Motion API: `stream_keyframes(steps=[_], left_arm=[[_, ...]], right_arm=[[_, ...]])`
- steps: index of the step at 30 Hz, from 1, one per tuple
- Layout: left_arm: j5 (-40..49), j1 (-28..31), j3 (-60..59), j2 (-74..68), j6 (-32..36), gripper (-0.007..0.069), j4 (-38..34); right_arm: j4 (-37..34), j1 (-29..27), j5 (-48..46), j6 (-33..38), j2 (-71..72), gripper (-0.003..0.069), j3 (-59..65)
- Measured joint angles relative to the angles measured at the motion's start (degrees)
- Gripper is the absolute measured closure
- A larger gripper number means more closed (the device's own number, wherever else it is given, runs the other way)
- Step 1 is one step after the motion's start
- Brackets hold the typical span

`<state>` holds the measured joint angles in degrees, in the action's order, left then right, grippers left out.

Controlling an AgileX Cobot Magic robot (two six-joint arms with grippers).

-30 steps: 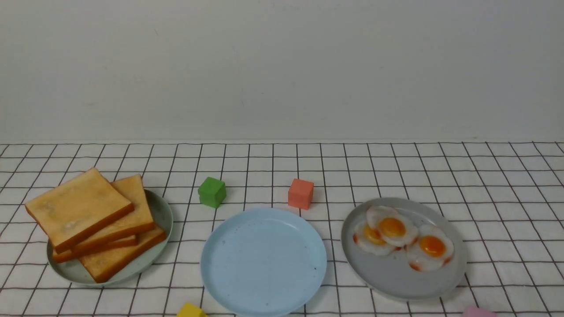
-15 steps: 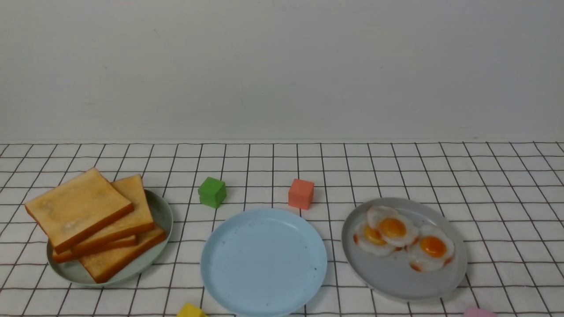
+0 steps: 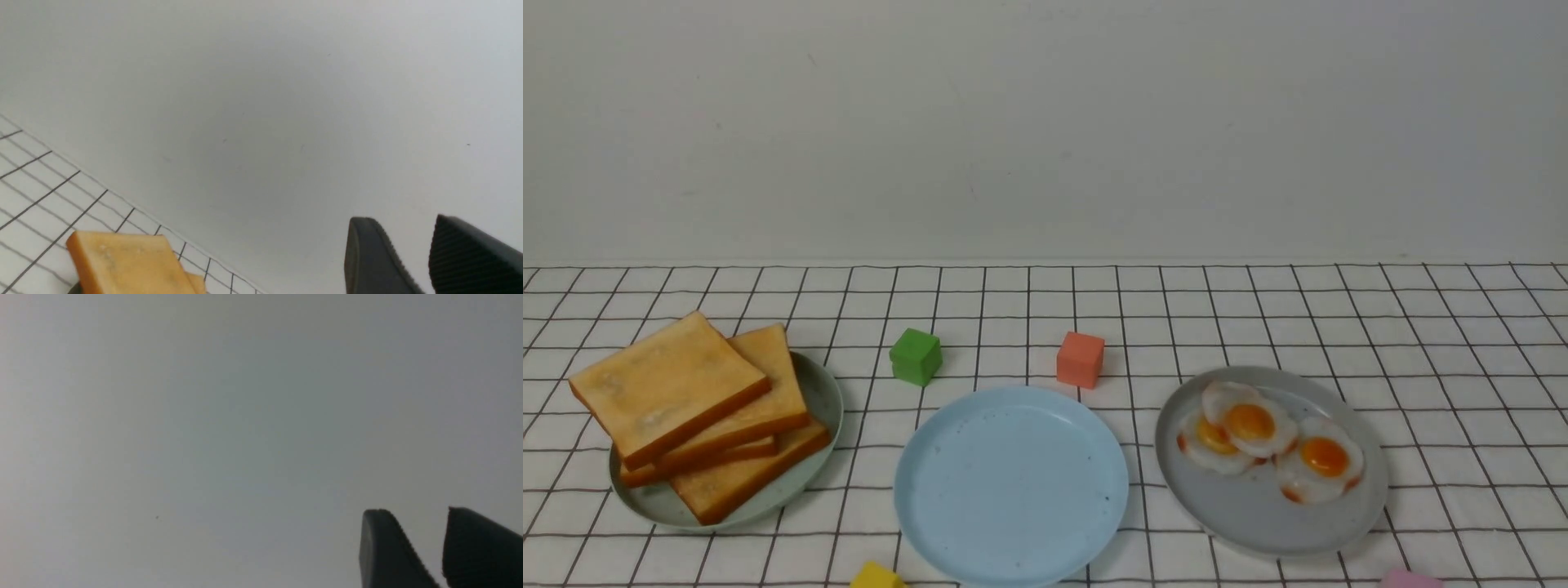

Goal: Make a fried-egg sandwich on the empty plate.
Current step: Use the left arm to grab a slice of bread

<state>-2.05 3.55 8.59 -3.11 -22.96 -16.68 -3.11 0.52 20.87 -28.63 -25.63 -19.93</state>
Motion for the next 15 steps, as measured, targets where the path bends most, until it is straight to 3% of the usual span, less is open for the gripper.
stream_keyframes(steps=[5, 8, 13, 15], left_arm=[[10.18, 0.0, 11.05, -3.5, 0.0, 0.0386, 2.95], [22.88, 0.0, 20.47, -8.08, -0.3, 0.0386, 4.32], [38.59, 0.0, 25.77, -14.22, -3.92, 0.0386, 4.96], [40.72, 0.0, 25.82, -15.03, -4.46, 0.0386, 5.19]], right_arm=[[12.21, 0.0, -8.18, -3.46, -8.41, 0.0418, -12.17], [21.85, 0.0, -17.72, -5.86, -14.84, 0.0418, -20.4], [24.93, 0.0, -31.0, -9.67, -23.49, 0.0418, -26.18], [25.47, 0.0, -32.99, -9.67, -26.1, 0.0418, -26.32]])
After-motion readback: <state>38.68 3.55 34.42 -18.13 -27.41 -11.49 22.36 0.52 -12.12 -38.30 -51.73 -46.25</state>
